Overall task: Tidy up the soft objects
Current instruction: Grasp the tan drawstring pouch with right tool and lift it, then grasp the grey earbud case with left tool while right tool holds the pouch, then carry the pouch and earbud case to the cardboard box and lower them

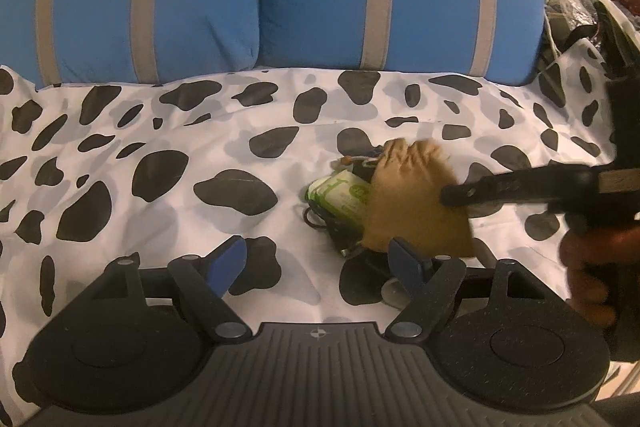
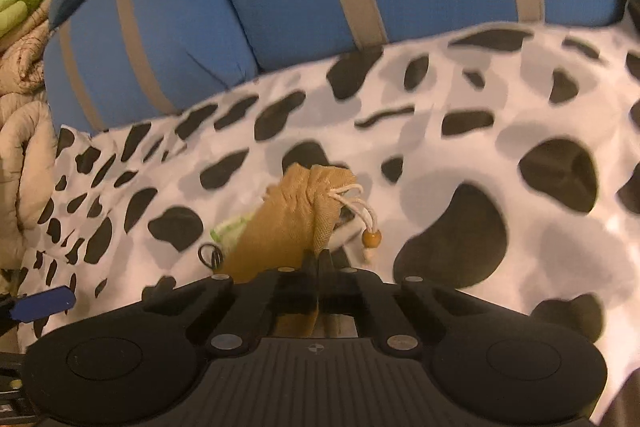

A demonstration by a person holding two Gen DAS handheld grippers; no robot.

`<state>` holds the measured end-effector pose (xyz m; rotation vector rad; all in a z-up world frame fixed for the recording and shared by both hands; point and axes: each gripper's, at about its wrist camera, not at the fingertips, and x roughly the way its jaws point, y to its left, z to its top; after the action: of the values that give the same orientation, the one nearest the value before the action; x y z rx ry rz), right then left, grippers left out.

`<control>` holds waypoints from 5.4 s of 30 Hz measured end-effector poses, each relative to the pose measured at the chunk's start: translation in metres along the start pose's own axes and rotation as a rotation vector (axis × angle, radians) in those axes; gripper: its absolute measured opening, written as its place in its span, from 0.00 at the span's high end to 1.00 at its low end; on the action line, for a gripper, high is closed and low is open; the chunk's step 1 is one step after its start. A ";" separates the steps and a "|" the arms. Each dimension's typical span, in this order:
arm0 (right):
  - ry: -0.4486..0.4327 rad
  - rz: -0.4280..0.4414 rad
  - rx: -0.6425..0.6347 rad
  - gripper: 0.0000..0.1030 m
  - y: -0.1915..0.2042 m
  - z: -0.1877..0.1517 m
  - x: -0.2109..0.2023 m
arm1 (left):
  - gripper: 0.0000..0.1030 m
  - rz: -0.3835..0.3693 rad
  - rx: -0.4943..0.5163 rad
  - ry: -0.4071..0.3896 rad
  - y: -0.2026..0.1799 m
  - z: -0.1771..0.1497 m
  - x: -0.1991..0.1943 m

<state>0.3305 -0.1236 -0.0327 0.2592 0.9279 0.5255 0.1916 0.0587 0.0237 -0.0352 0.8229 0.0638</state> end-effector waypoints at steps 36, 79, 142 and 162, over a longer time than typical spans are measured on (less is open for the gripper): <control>0.114 -0.156 -0.014 0.97 -0.046 -0.059 -0.130 | 0.25 -0.198 0.245 0.085 -0.054 -0.008 0.066; -0.028 -0.092 -0.058 0.97 -0.032 -0.056 -0.154 | 0.55 -0.255 0.222 -0.003 -0.054 -0.009 0.018; 0.090 0.058 -0.170 0.97 0.057 -0.217 -0.267 | 0.27 -0.341 0.074 0.318 -0.062 -0.140 -0.109; 0.244 0.102 -0.231 0.71 0.079 -0.226 -0.237 | 0.27 -0.195 -0.112 0.234 -0.024 -0.131 -0.118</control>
<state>0.0062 -0.1857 0.0338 0.0331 1.0835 0.7646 0.0173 0.0224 0.0215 -0.2323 1.0452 -0.0801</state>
